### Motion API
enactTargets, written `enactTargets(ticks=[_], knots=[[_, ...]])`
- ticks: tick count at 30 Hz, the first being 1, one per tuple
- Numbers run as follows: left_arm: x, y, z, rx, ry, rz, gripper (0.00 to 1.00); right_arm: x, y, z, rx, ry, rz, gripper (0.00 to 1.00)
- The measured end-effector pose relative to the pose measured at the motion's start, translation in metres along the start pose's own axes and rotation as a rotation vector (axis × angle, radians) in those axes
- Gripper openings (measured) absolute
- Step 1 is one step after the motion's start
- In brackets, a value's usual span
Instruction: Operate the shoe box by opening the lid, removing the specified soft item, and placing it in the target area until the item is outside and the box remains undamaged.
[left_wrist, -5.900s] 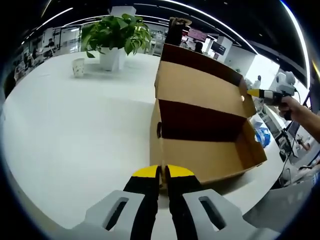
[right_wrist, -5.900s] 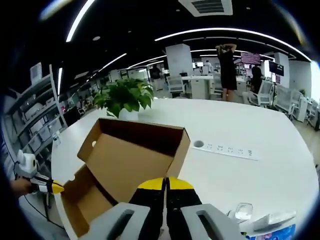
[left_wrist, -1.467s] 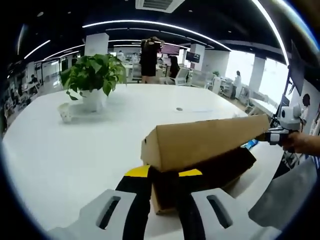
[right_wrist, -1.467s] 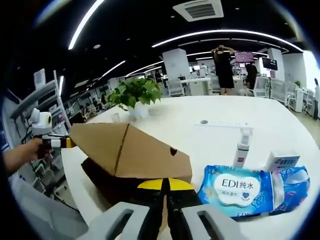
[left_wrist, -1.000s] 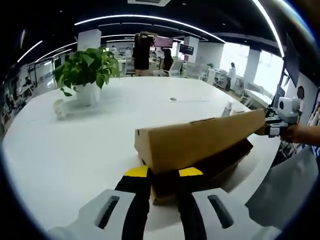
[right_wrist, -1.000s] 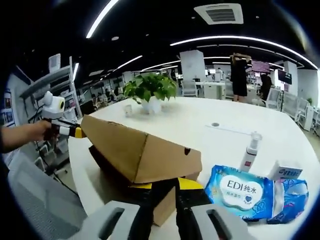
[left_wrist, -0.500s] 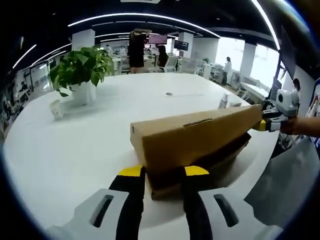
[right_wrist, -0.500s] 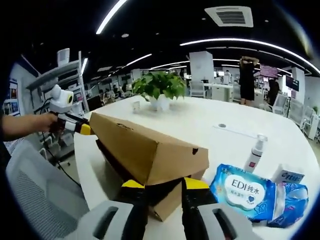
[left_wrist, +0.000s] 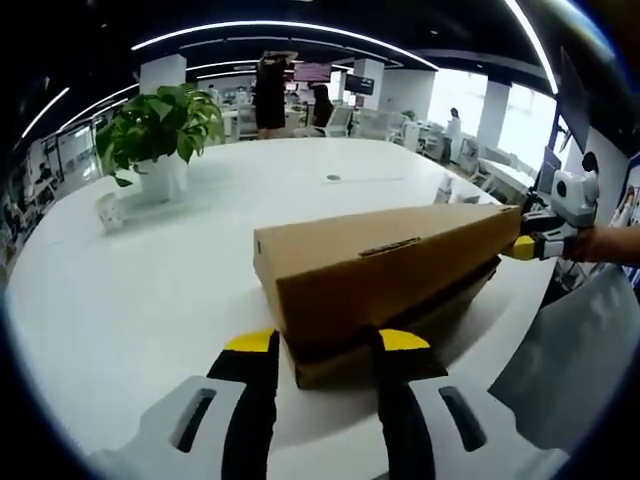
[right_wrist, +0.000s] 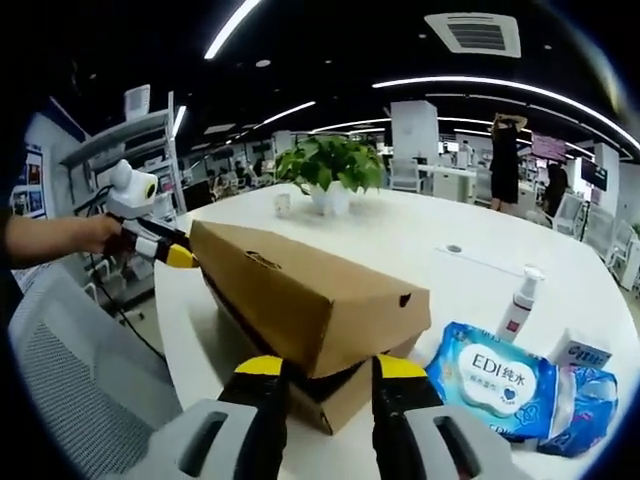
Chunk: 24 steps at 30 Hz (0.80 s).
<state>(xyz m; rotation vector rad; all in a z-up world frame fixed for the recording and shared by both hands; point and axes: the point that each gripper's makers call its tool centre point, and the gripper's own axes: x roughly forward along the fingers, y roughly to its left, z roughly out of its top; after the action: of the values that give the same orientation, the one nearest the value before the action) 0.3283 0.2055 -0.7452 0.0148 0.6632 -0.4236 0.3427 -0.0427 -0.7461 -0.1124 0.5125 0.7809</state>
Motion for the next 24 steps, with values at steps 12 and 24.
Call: enactTargets(ticks=[12,24], knots=[[0.006,0.001,-0.011,0.044,0.036,0.005,0.48,0.004,0.007,-0.009,-0.040,0.030,0.015,0.36],[0.009,-0.005,-0.022,0.072,0.064,-0.004,0.45,0.006,0.010,-0.019,-0.039,0.061,0.026,0.36]])
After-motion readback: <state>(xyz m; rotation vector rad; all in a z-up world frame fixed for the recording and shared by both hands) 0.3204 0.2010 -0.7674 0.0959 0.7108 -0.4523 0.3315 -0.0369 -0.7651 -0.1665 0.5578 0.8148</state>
